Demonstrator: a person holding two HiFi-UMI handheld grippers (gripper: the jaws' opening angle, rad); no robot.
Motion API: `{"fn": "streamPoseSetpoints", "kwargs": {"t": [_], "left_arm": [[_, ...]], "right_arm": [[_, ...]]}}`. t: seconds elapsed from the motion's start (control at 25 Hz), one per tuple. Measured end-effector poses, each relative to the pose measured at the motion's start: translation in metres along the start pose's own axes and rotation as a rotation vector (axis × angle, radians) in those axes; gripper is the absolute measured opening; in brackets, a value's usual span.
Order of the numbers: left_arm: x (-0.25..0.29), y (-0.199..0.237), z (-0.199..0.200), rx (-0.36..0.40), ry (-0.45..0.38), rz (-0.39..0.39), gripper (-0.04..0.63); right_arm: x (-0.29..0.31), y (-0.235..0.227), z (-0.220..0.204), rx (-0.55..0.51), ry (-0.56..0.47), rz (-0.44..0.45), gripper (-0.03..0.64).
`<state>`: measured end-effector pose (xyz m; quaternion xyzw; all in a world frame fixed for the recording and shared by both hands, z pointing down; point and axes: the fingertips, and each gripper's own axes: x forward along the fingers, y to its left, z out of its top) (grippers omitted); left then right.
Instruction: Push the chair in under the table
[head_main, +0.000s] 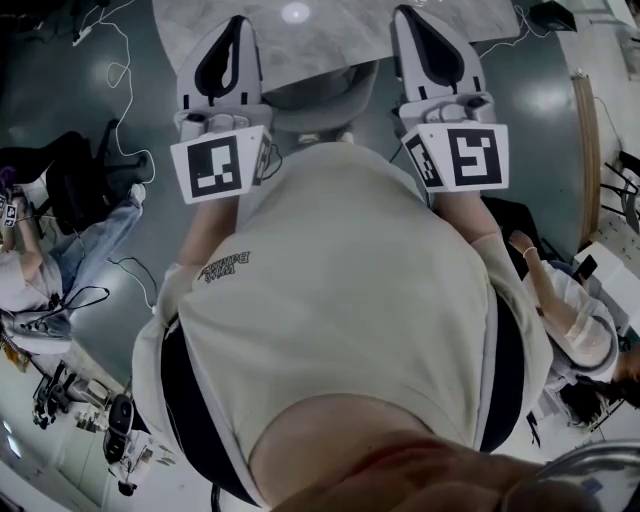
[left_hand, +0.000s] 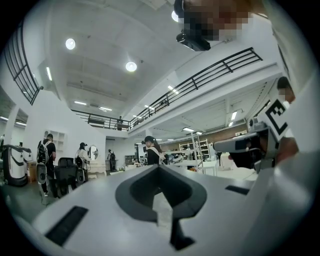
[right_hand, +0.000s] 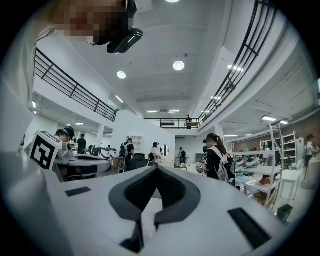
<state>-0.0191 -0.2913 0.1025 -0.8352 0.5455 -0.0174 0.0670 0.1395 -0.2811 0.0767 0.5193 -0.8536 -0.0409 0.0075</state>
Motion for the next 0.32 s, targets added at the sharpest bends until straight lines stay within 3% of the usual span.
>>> {"fn": "streamPoseSetpoints", "kwargs": {"t": [0.32], "left_arm": [[0.0004,0.0044,0.0003,0.002,0.002,0.011,0.011]], "right_arm": [[0.0058,0.0022,-0.0014,0.002,0.004,0.01,0.008]]}}
